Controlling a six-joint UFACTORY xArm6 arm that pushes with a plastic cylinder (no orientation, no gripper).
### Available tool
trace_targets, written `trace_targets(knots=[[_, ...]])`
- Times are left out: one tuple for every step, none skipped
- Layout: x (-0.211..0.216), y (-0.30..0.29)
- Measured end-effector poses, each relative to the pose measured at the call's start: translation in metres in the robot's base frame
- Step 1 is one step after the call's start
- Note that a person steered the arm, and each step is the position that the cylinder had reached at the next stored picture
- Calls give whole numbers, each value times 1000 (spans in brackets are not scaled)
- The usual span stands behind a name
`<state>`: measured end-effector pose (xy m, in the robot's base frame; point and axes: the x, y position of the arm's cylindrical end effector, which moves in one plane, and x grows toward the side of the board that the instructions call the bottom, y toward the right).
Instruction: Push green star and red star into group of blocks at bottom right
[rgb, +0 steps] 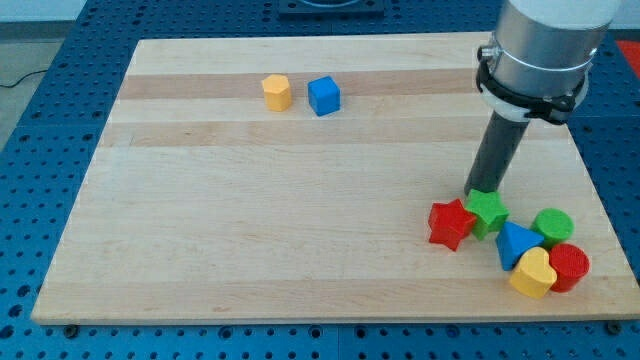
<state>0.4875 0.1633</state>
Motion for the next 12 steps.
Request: trace_targets(knots=[[-9, 0], [5, 1], [17, 6], [16, 5], [-8, -26], [-8, -52], [10, -71], [32, -57], [39, -57], [39, -57], [55, -49], [56, -50]])
